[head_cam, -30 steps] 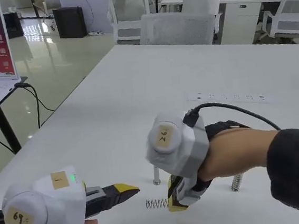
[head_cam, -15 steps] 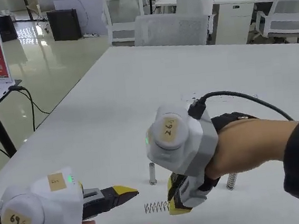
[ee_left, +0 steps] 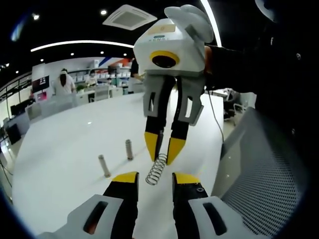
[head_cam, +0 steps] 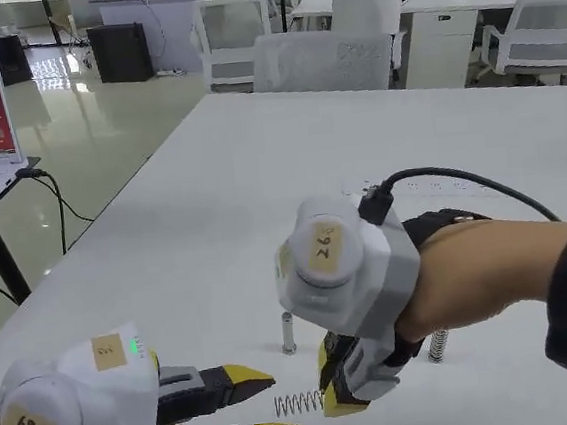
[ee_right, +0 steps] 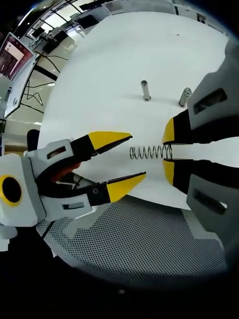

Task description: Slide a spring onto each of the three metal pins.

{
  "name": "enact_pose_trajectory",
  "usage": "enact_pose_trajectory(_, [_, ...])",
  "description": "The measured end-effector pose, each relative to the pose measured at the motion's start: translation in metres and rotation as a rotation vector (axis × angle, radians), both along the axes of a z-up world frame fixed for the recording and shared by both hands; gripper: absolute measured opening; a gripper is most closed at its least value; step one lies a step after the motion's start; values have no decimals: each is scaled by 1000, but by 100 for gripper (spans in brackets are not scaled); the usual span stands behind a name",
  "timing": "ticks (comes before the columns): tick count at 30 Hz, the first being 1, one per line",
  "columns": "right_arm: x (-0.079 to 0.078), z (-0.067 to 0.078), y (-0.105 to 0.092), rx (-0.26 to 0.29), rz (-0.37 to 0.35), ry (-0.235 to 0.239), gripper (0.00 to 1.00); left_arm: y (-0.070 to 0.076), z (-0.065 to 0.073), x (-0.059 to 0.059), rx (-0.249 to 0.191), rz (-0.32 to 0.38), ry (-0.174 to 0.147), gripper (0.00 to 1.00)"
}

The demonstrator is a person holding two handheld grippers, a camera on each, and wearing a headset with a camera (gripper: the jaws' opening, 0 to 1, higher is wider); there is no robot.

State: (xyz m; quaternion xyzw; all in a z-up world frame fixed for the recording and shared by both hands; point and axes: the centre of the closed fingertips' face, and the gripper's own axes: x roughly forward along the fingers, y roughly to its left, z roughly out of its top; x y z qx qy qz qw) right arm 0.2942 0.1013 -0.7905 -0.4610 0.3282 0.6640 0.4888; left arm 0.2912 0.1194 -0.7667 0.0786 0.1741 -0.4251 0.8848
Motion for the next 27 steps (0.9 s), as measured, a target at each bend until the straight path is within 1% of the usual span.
enact_pose_trajectory(8, [-5,4,0,10,30,9,7,-4,0,-3,5,-27,-5,13])
enact_pose_trajectory(16, [-10,6,-1,17,52,13,7,-6,0,-6,7,-39,-5,11])
enact_pose_trajectory(27, [-12,10,-2,24,59,10,7,-9,2,-8,7,-52,-14,6])
